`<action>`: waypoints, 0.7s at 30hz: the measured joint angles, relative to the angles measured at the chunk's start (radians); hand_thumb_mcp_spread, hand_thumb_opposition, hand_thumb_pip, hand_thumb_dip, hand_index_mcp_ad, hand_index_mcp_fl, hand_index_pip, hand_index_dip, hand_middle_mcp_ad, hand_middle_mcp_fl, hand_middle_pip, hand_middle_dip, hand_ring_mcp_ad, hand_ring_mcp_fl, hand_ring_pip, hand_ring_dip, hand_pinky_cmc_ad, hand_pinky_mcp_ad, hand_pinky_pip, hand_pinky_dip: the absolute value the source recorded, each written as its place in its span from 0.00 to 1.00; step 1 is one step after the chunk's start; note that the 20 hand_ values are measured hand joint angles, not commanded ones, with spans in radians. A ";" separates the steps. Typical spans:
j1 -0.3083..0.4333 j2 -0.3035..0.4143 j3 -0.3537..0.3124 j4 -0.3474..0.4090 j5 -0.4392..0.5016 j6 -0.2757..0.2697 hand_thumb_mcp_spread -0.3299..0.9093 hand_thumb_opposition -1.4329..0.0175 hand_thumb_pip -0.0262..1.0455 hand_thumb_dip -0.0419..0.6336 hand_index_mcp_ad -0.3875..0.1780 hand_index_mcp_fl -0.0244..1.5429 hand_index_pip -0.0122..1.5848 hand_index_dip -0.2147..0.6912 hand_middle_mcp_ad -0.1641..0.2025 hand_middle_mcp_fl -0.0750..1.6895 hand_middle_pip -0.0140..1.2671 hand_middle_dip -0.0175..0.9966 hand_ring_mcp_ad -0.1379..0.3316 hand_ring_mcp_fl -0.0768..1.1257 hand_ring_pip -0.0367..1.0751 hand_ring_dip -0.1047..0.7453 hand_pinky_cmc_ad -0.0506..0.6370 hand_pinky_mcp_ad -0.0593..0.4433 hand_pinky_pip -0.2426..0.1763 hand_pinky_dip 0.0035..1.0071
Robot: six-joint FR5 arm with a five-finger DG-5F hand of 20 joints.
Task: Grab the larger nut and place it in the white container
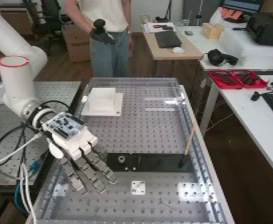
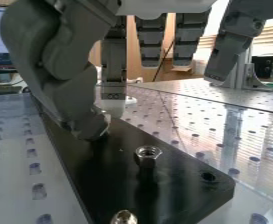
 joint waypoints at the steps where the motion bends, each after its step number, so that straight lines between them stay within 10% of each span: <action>1: -0.001 0.000 0.000 0.000 -0.001 0.000 0.53 0.36 0.77 0.51 0.56 0.03 0.98 0.46 0.69 0.05 0.11 0.20 0.63 0.07 0.15 0.23 0.58 0.71 0.40 0.53; 21: 0.000 -0.009 0.003 0.020 -0.004 -0.005 0.53 0.36 0.76 0.50 0.57 0.11 0.97 0.43 0.69 0.06 0.11 0.20 0.62 0.07 0.16 0.23 0.57 0.70 0.40 0.53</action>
